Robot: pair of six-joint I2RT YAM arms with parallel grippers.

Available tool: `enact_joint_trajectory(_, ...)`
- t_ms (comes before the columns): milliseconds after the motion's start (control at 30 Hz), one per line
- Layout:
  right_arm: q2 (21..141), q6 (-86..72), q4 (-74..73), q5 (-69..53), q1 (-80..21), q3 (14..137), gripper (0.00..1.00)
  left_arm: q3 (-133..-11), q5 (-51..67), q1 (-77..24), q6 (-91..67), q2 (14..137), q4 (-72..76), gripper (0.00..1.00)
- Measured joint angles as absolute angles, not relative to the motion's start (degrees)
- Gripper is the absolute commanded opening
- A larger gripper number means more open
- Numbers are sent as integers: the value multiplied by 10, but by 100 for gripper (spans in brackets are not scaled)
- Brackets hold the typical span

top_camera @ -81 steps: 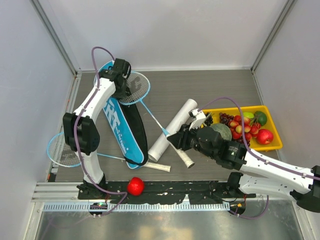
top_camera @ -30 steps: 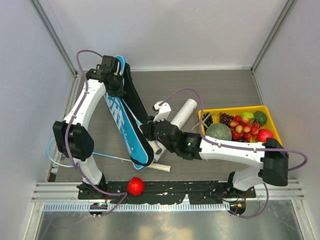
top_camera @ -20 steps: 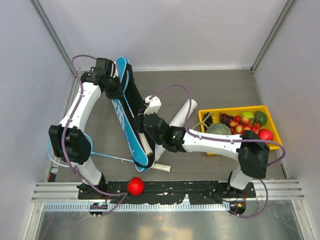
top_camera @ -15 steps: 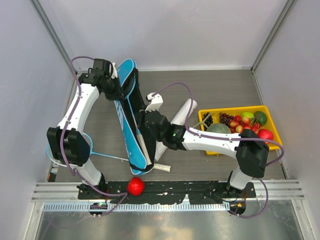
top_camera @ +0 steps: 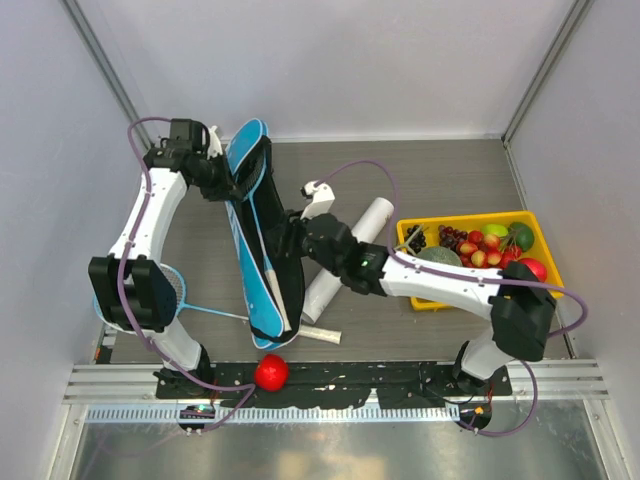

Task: Pack up the badminton gear

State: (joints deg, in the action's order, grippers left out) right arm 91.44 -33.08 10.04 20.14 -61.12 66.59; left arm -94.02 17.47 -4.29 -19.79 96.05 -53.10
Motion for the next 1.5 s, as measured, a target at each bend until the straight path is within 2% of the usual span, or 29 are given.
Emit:
enact_joint_trajectory(233,831,-312,67,109,-564,609,59,-928,194,-22,-179,939,-524,0)
enact_joint_trajectory(500,722,-199,48,-21,-571,489,56,-929,199,23,-158,920,-524,0)
enact_joint_trajectory(667,698,-141,78,-39,-571,431,54,-941,189,38,-156,914,-526,0)
enact_joint_trajectory(1200,788,-8,171,-94,-652,412,56,-1056,186,102,-164,865,-547,0)
enact_joint_trajectory(1500,898,49,198,-99,-666,443,56,-1044,100,103,-192,819,-545,0)
